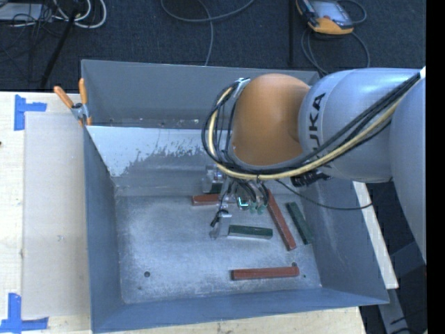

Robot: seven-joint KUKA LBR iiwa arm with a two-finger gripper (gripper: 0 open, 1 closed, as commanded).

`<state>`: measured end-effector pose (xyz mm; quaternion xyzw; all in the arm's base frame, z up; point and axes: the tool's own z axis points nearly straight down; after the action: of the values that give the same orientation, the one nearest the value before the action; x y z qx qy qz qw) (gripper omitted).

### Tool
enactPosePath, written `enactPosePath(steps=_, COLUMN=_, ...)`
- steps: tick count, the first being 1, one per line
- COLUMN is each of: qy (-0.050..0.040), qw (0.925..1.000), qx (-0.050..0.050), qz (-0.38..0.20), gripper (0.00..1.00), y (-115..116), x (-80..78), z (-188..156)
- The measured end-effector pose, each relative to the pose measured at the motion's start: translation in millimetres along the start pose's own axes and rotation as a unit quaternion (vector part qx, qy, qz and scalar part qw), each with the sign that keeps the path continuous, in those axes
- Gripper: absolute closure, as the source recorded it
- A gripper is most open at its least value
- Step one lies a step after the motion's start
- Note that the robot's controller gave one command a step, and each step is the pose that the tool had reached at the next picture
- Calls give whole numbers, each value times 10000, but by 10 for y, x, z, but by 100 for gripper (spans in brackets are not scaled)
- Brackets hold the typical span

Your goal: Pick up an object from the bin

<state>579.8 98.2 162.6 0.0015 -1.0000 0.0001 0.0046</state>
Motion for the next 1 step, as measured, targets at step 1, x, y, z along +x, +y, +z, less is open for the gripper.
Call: enactPosePath(steps=1, qy=-16, qw=9842, qx=8, qz=-1772, gripper=0, y=-572, x=186, z=947)
